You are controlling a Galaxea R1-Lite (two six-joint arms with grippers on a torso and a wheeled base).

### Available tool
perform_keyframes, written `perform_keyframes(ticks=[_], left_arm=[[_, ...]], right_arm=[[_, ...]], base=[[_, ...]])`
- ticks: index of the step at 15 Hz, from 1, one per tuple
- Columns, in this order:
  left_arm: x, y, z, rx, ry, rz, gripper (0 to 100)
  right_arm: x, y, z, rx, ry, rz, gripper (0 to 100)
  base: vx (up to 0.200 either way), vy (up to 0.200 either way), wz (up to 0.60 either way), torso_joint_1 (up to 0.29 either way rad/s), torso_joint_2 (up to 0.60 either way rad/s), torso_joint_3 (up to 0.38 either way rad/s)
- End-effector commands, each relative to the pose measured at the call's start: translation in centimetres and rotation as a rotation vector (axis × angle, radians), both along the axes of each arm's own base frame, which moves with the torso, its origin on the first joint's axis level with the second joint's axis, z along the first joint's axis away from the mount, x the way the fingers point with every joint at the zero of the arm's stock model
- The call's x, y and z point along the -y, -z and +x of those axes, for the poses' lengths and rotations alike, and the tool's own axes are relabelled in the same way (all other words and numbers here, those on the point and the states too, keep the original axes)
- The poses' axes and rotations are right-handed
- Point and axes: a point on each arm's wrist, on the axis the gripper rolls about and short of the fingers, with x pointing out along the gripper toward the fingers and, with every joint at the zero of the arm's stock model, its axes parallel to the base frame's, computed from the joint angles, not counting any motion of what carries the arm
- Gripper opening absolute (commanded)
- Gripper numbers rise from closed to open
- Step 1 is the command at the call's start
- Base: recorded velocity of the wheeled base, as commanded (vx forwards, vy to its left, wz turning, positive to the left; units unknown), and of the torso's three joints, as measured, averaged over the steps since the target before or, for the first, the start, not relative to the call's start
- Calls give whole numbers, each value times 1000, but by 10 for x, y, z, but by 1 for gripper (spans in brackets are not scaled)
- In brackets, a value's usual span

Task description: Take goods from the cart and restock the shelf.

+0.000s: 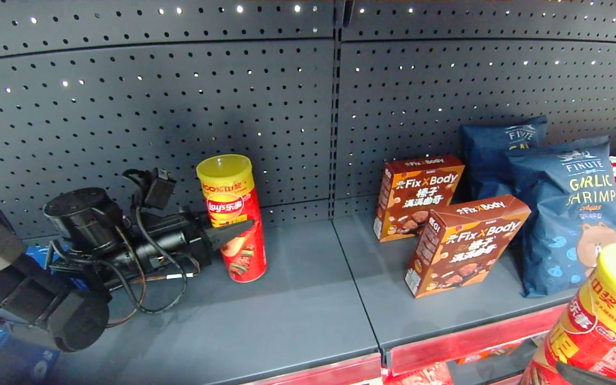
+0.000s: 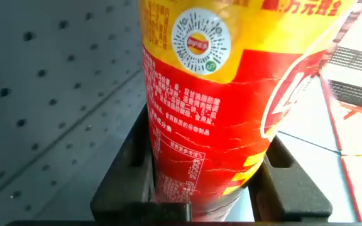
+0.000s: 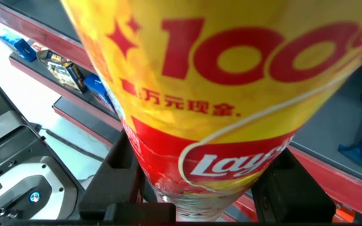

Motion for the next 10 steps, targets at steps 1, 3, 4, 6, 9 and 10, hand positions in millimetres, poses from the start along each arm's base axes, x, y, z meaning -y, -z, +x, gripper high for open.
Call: perform_keyframes(ticks=[1,3,4,6,9,10], left_arm=[[2,-17,-30,29,-8,-4,0],[10,-20,-48,25,-26,-7,0],[13,-21,-57,20,-34,-8,0],[17,-20,-69,7,-54,-8,0],[22,-15,-86,-21,-103,-2,0],[23,-14,-90,-29,-117,0,0]], right_arm=[[0,2,0,-4,-2,-6,0],[0,3,0,-9,-2,-10,0],[0,3,0,-9,0,-10,0],[1,4,0,-8,9,-11,0],[2,3,0,-1,20,-8,0],[2,3,0,0,23,-8,0]], base=[[0,0,0,0,0,0],[0,0,0,0,0,0],[0,0,0,0,0,0],[0,0,0,0,0,0],[0,0,0,0,0,0],[0,0,0,0,0,0]])
